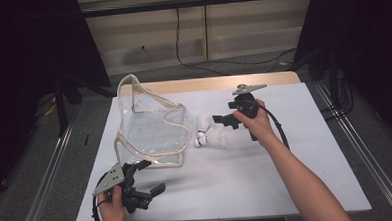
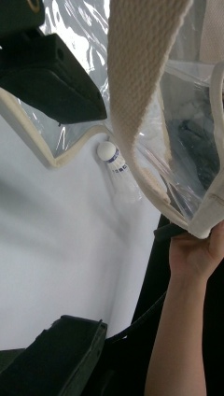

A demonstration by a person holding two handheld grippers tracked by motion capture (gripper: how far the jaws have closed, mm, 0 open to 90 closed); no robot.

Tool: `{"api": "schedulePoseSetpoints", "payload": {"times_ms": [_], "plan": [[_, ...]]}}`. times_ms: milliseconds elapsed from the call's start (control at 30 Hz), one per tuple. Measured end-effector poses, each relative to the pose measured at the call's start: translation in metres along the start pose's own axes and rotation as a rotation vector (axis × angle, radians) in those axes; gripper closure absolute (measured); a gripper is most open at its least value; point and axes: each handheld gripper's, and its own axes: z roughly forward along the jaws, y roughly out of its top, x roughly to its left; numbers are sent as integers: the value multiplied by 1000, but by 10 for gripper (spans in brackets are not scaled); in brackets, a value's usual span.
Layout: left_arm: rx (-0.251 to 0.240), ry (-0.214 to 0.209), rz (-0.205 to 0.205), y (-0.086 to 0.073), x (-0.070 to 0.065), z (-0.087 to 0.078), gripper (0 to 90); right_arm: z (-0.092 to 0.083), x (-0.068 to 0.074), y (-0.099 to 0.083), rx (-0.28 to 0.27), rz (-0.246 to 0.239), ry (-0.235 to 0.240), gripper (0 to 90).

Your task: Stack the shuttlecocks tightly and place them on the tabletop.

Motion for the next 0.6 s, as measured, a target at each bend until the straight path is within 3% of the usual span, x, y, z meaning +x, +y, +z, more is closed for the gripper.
{"api": "schedulePoseSetpoints", "payload": {"times_ms": [600], "plan": [[2, -4, 4, 0, 1, 0, 15, 16, 4, 5, 43, -41, 4, 57]]}}
